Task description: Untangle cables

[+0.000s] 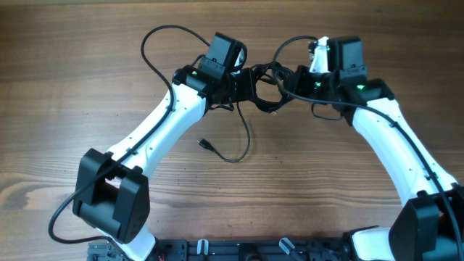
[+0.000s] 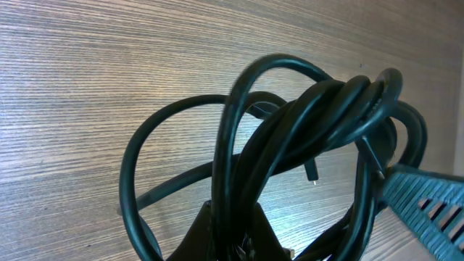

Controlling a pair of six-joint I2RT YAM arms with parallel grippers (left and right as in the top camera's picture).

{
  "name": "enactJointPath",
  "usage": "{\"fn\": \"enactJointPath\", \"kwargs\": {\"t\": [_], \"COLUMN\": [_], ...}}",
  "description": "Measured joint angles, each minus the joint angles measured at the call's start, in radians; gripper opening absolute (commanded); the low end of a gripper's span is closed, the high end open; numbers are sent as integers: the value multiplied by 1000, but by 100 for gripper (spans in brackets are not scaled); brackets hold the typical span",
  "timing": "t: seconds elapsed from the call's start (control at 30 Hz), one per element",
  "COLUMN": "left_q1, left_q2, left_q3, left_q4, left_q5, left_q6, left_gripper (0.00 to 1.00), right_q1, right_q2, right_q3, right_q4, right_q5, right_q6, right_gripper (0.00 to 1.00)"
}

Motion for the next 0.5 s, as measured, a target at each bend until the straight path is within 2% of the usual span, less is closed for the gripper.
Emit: {"fn": "enactJointPath", "kwargs": {"t": [0.2,0.5], "left_q1": [-5,-5], "left_q2": [0,0], "left_q3": [0,0], "left_q4": [0,0], "left_q5": [5,8], "left_q6": [0,0], "left_gripper": [4,4], "right_q1": [66,44], "right_q2": [2,14], "right_q3": [0,0], "right_q4": [16,31], "right_q5": [0,-11], "right_q6": [0,0], "right_gripper": [4,4]}}
